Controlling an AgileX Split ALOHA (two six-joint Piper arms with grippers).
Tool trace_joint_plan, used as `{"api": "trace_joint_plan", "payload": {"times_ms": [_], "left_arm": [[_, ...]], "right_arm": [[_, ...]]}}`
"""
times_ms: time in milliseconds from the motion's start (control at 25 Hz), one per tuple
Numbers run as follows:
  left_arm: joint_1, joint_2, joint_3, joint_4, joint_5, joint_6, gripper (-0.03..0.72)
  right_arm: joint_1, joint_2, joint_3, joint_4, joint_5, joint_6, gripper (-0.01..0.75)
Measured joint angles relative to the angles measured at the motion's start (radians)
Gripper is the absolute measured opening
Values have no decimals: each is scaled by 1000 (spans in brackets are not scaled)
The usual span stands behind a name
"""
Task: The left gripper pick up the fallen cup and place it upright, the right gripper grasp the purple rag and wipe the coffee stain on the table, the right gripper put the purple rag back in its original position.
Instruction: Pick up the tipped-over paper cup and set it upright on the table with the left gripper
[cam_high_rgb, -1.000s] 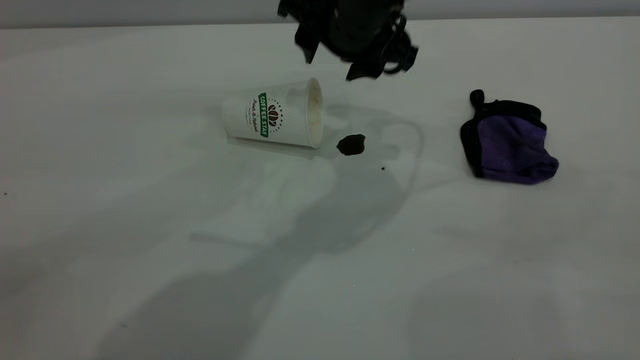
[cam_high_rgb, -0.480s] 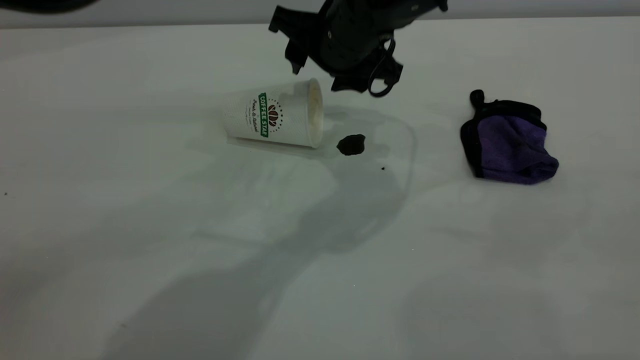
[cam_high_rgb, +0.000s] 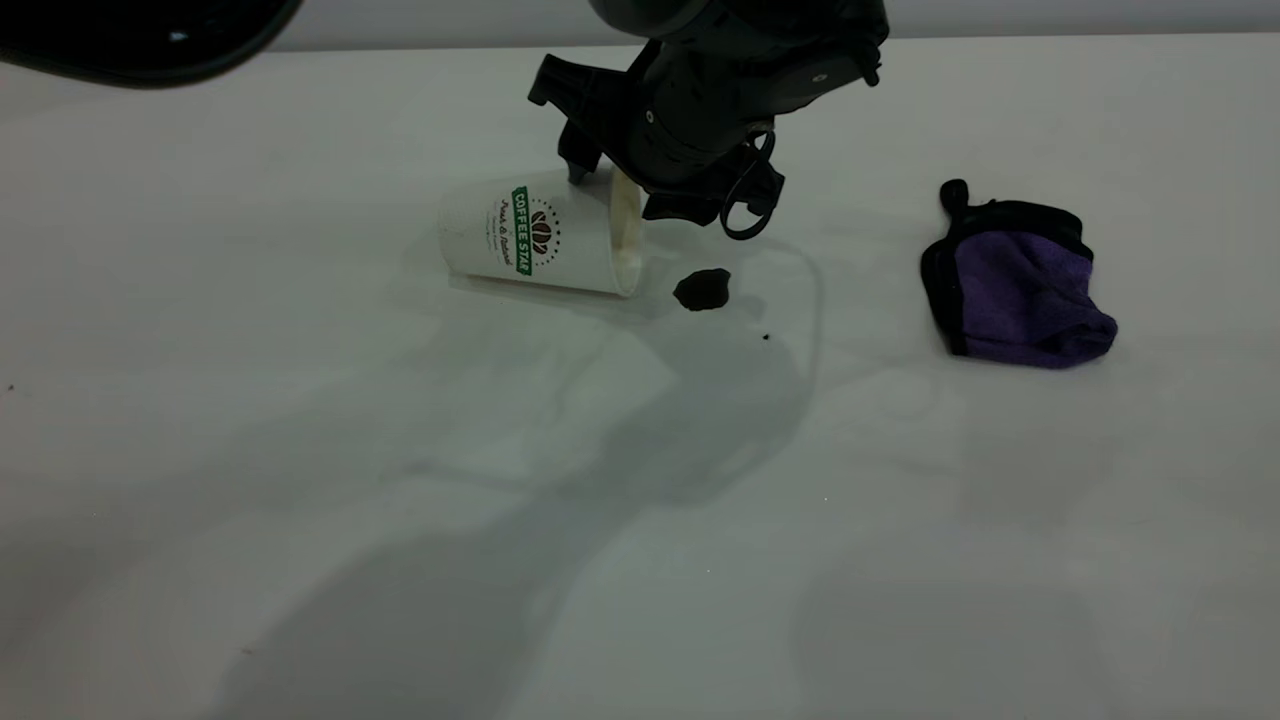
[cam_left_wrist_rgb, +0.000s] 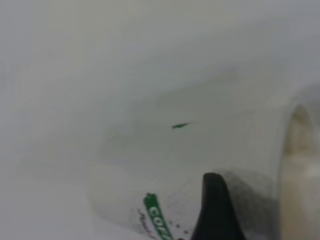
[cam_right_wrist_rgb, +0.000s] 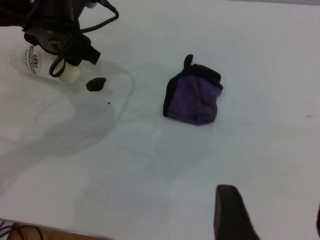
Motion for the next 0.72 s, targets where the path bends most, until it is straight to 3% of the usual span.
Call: {"api": "trace_joint_plan", "payload": {"times_ms": [720], "left_arm": [[9, 26, -6, 35, 89, -16, 550]], "right_arm": [[0, 0, 0, 0, 0, 0, 446]]}}
